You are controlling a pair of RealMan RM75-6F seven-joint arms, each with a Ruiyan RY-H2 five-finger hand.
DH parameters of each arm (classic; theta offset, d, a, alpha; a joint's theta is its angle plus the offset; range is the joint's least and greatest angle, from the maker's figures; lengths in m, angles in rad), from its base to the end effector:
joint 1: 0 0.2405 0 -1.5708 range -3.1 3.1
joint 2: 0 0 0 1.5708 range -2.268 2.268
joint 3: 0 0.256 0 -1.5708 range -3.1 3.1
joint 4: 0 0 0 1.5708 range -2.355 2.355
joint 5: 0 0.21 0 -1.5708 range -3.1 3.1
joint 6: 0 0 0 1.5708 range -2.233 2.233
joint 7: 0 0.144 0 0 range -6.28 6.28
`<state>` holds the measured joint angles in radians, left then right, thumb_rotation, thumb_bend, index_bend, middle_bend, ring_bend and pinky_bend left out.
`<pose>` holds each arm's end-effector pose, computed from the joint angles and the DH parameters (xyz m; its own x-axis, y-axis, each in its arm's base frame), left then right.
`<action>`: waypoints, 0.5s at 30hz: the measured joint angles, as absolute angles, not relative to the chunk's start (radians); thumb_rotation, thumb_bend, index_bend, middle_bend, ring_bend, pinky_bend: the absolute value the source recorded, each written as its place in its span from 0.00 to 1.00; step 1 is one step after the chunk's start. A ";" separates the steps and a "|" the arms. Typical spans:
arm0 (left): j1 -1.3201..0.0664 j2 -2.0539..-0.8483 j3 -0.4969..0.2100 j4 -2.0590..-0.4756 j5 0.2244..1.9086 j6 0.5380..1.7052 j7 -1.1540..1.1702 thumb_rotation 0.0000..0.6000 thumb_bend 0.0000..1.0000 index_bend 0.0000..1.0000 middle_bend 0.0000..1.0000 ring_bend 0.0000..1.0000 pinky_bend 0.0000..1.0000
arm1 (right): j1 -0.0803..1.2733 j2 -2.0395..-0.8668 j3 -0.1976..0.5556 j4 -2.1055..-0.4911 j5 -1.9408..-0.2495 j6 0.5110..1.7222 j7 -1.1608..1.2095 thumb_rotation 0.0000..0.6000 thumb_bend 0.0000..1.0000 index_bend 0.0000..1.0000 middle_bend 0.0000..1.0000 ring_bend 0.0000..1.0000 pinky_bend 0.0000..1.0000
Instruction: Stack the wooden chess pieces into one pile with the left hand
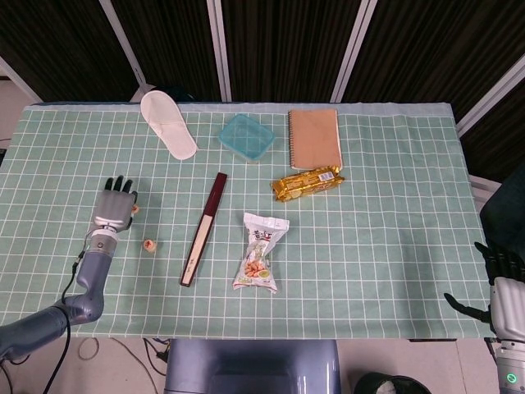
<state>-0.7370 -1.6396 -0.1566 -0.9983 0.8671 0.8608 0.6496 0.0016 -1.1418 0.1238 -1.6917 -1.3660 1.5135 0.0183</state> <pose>-0.2663 0.3985 0.0065 0.7676 0.2607 0.5855 0.6249 -0.1012 -0.7741 -0.3186 -0.1674 0.1652 0.2740 0.0704 0.9592 -0.9485 0.1845 0.2574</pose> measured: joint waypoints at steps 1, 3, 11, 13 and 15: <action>-0.737 -1.641 -0.155 -0.997 0.869 0.862 0.650 1.00 0.31 0.42 0.13 0.00 0.09 | 0.002 -1.142 0.124 -1.692 -1.365 1.513 0.018 1.00 0.20 0.11 0.07 0.06 0.00; -0.738 -1.643 -0.154 -0.996 0.873 0.864 0.650 1.00 0.31 0.42 0.13 0.00 0.09 | 0.001 -1.142 0.124 -1.693 -1.365 1.514 0.018 1.00 0.20 0.11 0.07 0.06 0.00; -0.738 -1.650 -0.151 -0.991 0.876 0.864 0.653 1.00 0.32 0.45 0.14 0.00 0.09 | 0.001 -1.142 0.125 -1.694 -1.362 1.514 0.018 1.00 0.20 0.11 0.07 0.06 0.00; -0.738 -1.651 -0.149 -0.989 0.876 0.860 0.654 1.00 0.32 0.45 0.14 0.00 0.09 | 0.001 -1.141 0.126 -1.695 -1.361 1.513 0.019 1.00 0.21 0.11 0.07 0.06 0.00; -0.738 -1.651 -0.147 -0.989 0.875 0.859 0.657 1.00 0.32 0.46 0.14 0.00 0.09 | 0.001 -1.141 0.126 -1.694 -1.359 1.512 0.020 1.00 0.20 0.11 0.07 0.06 0.00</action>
<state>-0.7377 -1.6511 -0.1470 -0.9890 0.8752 0.8589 0.6574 0.0007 -1.1411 0.1262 -1.6943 -1.3585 1.5118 0.0203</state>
